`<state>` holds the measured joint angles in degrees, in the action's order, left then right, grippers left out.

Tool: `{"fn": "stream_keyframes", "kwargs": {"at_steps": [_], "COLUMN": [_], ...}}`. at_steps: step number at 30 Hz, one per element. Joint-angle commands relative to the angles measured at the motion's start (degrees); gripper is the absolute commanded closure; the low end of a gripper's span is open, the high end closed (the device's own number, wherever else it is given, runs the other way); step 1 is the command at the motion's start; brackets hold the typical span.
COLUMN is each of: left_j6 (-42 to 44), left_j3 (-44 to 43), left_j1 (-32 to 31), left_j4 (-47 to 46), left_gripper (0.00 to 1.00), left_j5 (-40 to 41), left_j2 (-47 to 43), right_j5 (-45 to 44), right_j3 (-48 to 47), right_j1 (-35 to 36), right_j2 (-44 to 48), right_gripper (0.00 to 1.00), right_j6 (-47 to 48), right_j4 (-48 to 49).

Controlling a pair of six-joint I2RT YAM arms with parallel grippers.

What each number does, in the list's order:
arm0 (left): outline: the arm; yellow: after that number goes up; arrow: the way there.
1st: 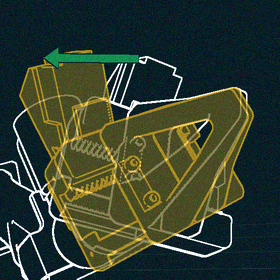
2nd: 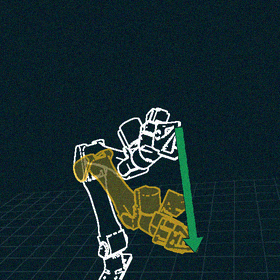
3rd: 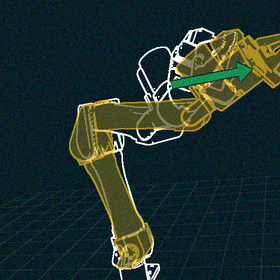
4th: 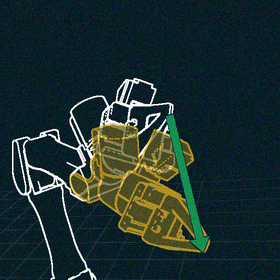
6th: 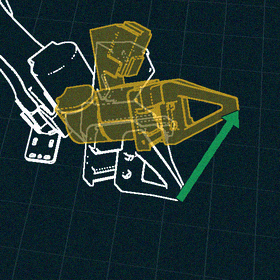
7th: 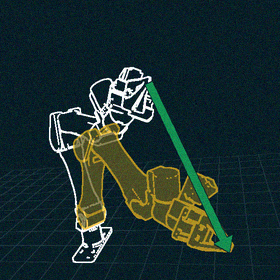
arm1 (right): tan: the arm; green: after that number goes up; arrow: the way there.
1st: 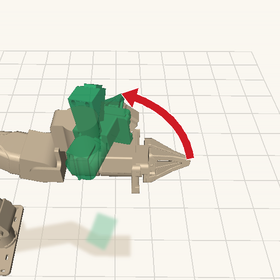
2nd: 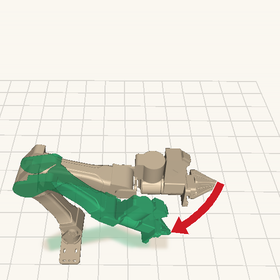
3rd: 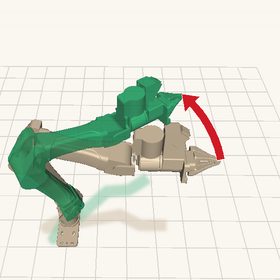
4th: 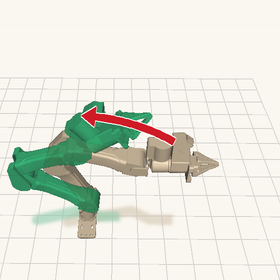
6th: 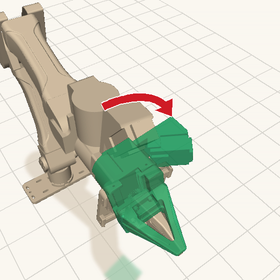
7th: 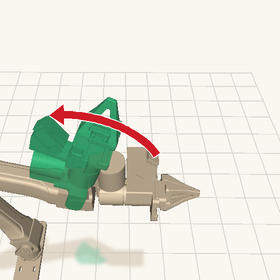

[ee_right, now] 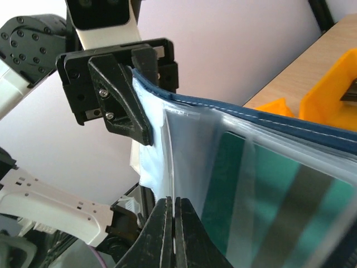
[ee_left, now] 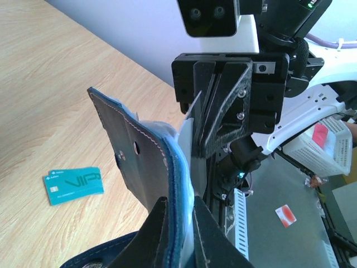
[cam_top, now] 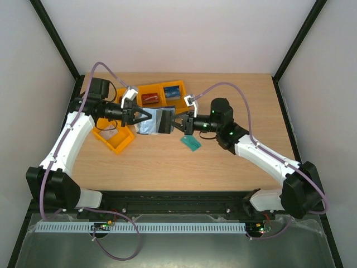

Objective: Take the credit cards out of the card holder
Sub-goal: Remove the credit card from the card holder, then place the card holder at the center of the board.

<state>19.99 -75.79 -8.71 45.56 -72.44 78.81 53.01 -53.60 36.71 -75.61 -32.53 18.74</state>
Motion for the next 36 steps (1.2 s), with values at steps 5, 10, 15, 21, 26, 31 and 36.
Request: {"fn": "stream_keyframes", "kwargs": {"at_steps": [5,10,15,21,26,31,36], "left_j6": [-4.56,-33.14,-52.23,-59.56,-57.40,-55.26,-45.41], "left_j3": [2.85,18.14,30.19,36.03,39.87,39.72,35.15], "left_j1": [0.45,0.15,-3.99,-9.13,-9.71,-10.50,-10.48], "left_j4": [-4.56,-31.04,-51.49,-58.36,-56.24,-50.89,-45.00], "left_gripper": [0.98,0.98,0.98,0.98,0.90,0.72,0.19], "left_j5": [-1.02,2.95,6.10,13.93,24.02,32.96,36.31], "left_j2": [-1.93,-3.10,-1.50,3.47,6.57,8.15,6.84], "right_j5": [-3.01,-8.07,-10.81,-9.99,-5.12,-3.39,-4.24], "right_j3": [0.28,-3.55,-5.38,-5.49,-5.57,-6.65,-6.83], "right_j1": [-3.40,-4.93,-5.68,-5.68,-5.68,-5.59,-5.60], "right_j2": [4.02,6.73,9.60,9.57,7.93,6.67,7.31], "right_gripper": [0.98,0.98,0.98,0.98,0.98,0.98,0.98], "right_j6": [2.32,7.33,9.64,9.16,7.70,7.14,8.70], "right_j4": [-4.53,-14.75,-19.31,-19.11,-17.89,-17.31,-19.06]}}
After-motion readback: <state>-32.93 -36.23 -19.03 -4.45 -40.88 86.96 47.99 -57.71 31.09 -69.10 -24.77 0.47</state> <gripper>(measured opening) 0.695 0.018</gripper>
